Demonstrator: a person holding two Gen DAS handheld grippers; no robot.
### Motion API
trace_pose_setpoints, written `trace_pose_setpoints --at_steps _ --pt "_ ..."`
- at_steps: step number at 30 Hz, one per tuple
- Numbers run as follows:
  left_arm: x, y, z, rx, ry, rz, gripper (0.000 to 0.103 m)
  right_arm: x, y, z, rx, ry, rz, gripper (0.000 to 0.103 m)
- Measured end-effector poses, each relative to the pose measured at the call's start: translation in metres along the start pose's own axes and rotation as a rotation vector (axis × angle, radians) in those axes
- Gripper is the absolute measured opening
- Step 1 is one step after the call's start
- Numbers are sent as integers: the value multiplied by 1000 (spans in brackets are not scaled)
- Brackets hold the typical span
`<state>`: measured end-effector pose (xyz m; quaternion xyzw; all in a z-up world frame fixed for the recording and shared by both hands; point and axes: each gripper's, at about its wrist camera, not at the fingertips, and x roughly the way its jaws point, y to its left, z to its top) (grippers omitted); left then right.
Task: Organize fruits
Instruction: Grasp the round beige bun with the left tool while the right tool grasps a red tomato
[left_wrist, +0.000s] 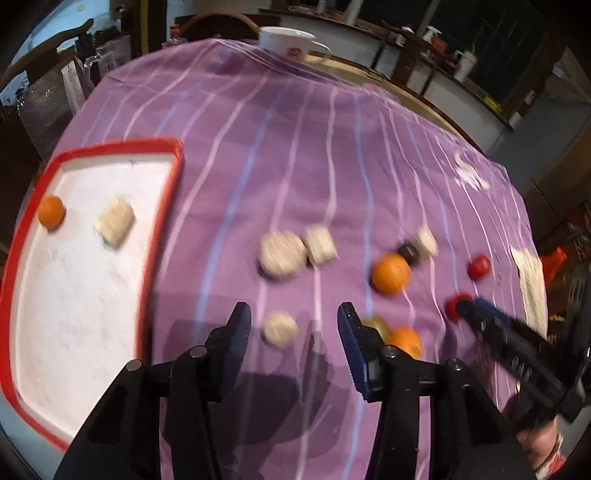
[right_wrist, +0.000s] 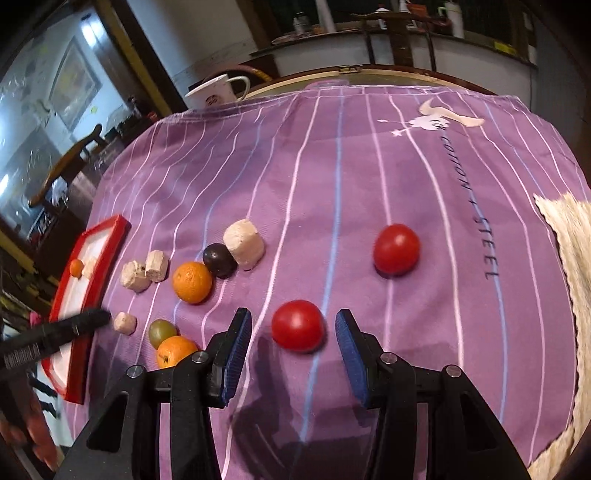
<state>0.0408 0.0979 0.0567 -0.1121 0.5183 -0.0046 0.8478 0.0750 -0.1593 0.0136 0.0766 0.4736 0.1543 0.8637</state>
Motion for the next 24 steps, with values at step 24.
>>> trace_pose_setpoints --at_steps 24 --pt "35 10 13 41 54 -24 32 5 4 -3 12 6 -21 35"
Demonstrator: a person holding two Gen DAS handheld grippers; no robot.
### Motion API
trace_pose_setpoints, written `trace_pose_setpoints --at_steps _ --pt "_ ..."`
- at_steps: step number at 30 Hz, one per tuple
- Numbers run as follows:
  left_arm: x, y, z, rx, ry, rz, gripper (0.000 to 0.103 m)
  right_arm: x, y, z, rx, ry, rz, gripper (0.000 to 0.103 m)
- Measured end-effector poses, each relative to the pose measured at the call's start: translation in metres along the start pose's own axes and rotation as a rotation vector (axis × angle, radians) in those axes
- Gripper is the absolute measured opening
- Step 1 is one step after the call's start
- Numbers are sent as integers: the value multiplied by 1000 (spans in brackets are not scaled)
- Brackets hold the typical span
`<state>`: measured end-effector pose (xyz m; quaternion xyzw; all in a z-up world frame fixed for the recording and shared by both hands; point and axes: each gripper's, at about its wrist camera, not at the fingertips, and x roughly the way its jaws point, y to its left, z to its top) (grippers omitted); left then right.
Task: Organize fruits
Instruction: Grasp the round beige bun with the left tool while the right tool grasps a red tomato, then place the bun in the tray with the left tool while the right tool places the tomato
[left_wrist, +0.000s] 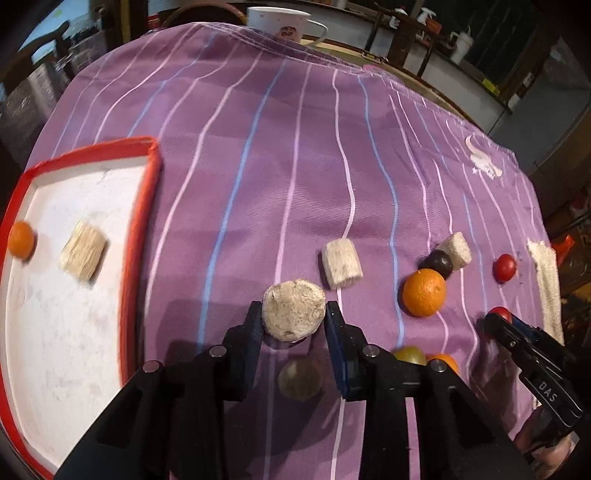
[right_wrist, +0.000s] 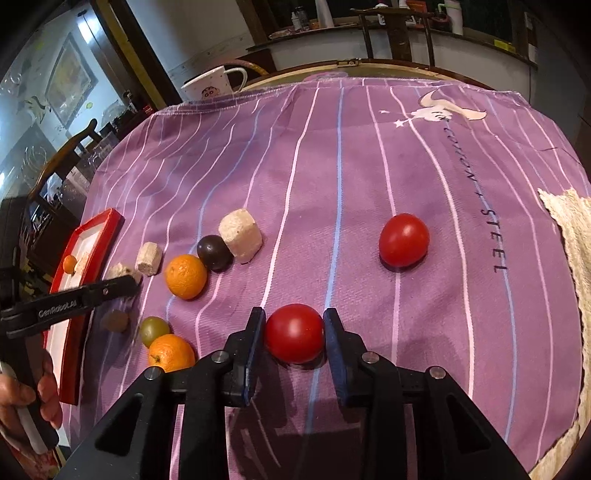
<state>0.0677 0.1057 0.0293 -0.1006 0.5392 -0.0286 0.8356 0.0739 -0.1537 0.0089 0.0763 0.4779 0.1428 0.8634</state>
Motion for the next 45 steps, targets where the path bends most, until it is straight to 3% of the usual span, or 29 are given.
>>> trace_pose_setpoints --at_steps 4,9,17,22,28,34,41,45 --pt "-25 20 -10 -67 -32 -37 32 -9 13 -1 1 -20 17 35" --pt "-65 70 -24 -135 -87 -33 32 -6 50 -2 -15 -13 69 35" --pt "-91 188 -41 -247 -97 77 32 9 177 6 -123 31 190 35" --pt "-84 247 -43 -300 -56 62 32 33 263 7 -193 74 263 35" --pt "-68 254 -30 -234 -27 40 32 76 319 -7 -254 141 233 35" --pt "-60 256 -16 -235 -19 0 33 99 337 -15 -324 162 142 35" --pt "-83 265 -19 -315 -46 -70 54 99 341 -9 -334 163 119 36" --pt "-111 269 -26 -364 -99 -74 56 86 346 -4 -338 134 129 38"
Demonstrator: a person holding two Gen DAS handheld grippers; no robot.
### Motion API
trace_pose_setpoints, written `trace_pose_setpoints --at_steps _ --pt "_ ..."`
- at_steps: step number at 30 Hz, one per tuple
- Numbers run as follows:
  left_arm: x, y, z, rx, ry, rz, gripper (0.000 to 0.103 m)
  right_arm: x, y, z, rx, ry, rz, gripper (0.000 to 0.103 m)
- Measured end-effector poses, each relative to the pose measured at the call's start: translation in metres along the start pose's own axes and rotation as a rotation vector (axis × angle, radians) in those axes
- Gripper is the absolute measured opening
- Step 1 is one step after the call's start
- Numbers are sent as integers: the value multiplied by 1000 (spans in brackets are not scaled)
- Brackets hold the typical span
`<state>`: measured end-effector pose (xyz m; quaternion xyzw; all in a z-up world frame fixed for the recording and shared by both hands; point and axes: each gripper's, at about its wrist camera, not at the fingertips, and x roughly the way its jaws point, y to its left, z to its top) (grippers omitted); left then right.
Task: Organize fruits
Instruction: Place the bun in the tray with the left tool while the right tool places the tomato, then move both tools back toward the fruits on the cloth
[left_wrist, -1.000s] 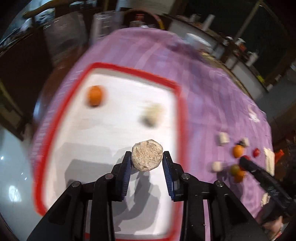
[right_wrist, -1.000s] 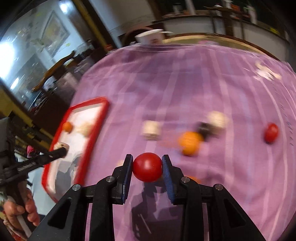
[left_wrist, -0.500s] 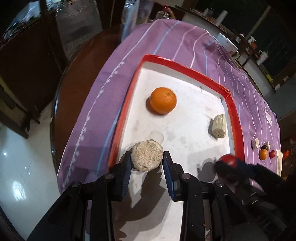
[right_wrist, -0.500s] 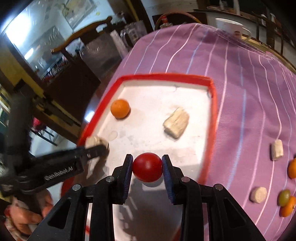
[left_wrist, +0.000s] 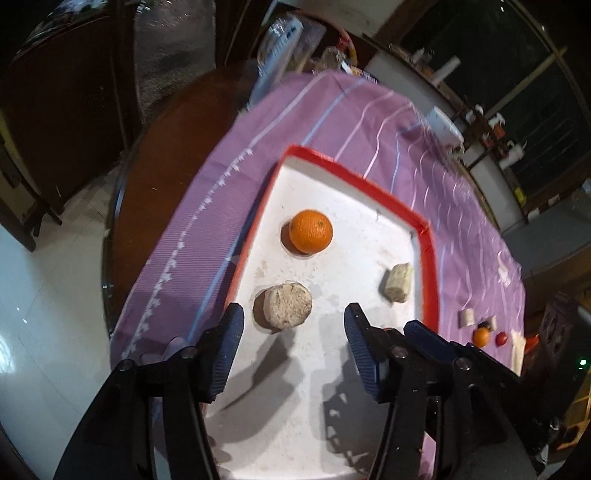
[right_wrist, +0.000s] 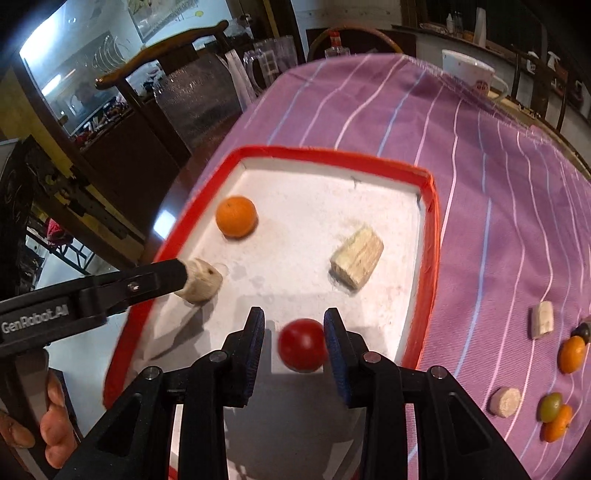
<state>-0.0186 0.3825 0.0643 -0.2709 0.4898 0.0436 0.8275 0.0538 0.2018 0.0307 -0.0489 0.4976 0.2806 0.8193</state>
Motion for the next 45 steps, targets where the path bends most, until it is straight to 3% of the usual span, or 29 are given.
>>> trace_pose_setpoints --at_steps 8,13,17,23,31,38,45 --pt "-57 -18 -21 -41 -118 66 57 -44 -10 -18 15 -74 59 40" --pt "-70 -53 -44 -5 -158 92 57 -80 -46 -41 65 -116 58 40" --pt "-69 -75 -60 0 -169 75 57 -111 -99 -65 155 -148 9 40" --pt "-33 -119 -77 26 -99 26 58 -155 -191 -112 331 -175 -111 40" --pt "21 -202 -113 200 29 -29 58 -194 -273 -165 504 -189 -211 40" --pt "51 -224 -128 268 94 -8 58 -190 -290 -181 517 -176 -180 40" --pt "69 -220 -126 312 103 14 57 -168 -261 -163 390 -146 -78 40"
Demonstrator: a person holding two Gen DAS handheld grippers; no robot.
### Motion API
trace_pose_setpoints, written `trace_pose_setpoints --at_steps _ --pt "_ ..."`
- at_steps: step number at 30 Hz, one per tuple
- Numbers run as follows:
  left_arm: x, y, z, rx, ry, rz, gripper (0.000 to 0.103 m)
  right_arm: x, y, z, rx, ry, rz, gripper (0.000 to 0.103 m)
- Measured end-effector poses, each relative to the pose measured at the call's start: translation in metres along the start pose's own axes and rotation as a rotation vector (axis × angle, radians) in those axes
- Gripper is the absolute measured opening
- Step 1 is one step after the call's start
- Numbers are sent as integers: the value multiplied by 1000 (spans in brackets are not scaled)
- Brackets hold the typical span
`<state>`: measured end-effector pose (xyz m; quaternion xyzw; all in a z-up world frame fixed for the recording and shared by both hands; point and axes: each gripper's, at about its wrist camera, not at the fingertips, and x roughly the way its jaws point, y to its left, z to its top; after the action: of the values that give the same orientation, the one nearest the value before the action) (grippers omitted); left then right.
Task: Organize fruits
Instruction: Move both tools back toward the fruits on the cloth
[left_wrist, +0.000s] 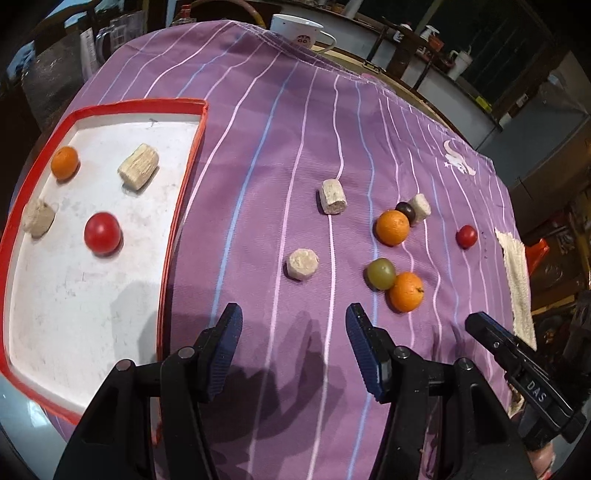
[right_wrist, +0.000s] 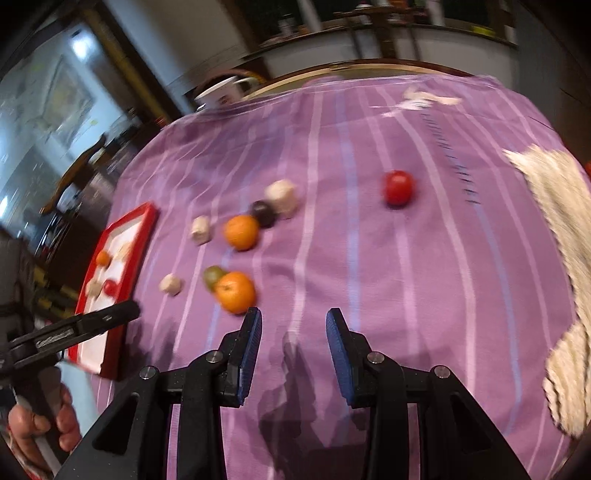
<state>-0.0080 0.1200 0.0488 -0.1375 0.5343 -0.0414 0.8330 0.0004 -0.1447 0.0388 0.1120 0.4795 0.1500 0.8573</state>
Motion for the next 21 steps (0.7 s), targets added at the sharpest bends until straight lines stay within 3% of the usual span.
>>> trace_pose_setpoints --at_steps 8,12,14,21 --pt "18 -10 17 125 20 -36 50 38 50 8 -177 44 39 40" --pt "38 -9 25 161 68 -28 34 55 63 7 -246 53 9 42" --pt "45 -6 27 155 82 -30 34 58 66 7 -276 31 -22 42" --pt "51 -18 29 207 66 -17 34 65 54 16 -232 32 -67 42"
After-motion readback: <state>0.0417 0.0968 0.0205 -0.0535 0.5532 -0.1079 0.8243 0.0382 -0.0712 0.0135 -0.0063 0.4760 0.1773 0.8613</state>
